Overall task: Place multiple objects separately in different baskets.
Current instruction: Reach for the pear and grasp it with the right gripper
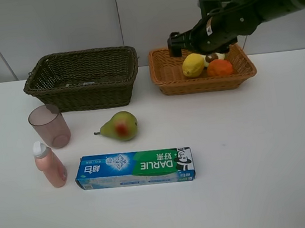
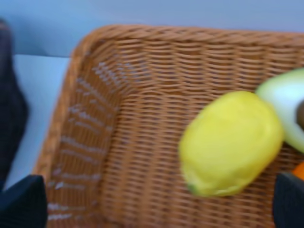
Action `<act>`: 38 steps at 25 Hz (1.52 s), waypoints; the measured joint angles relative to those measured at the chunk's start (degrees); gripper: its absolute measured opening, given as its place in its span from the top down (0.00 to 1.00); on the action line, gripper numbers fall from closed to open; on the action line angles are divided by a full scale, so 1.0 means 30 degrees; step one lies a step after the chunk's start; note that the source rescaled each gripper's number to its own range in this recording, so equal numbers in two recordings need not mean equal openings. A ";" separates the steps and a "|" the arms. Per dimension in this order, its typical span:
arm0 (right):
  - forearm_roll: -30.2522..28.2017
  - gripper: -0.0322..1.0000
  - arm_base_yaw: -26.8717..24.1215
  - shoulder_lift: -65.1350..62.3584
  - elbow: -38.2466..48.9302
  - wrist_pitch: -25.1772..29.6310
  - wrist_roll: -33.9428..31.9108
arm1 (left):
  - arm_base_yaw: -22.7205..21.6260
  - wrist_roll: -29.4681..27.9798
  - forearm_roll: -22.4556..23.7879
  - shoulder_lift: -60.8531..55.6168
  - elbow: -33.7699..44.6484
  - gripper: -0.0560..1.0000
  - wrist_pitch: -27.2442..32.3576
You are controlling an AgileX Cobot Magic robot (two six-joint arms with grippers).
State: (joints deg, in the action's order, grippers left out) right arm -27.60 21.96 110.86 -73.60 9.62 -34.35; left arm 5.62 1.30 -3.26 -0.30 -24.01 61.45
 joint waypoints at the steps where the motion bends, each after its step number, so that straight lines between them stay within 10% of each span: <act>1: 0.0000 0.00 0.0226 -0.0192 0.0000 0.0193 0.0170 | 0.0000 0.0000 0.0000 0.0000 0.0000 0.00 0.0000; 16: 0.0682 0.00 0.4920 -0.1473 0.0000 0.2816 0.5230 | 0.0000 0.0000 0.0000 0.0000 0.0000 0.00 0.0000; 29: 1.3546 0.00 0.6728 -0.1473 0.0000 0.4328 2.2312 | 0.0000 0.0000 0.0000 0.0000 0.0000 0.00 0.0000; 38: 1.5912 0.00 0.6728 -0.0489 0.0000 0.5052 2.6812 | 0.0000 0.0000 0.0000 0.0000 0.0000 0.00 0.0000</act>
State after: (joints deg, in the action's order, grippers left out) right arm 20.14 42.15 109.39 -73.60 24.77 46.09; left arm 5.62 1.30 -3.26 -0.30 -24.01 61.45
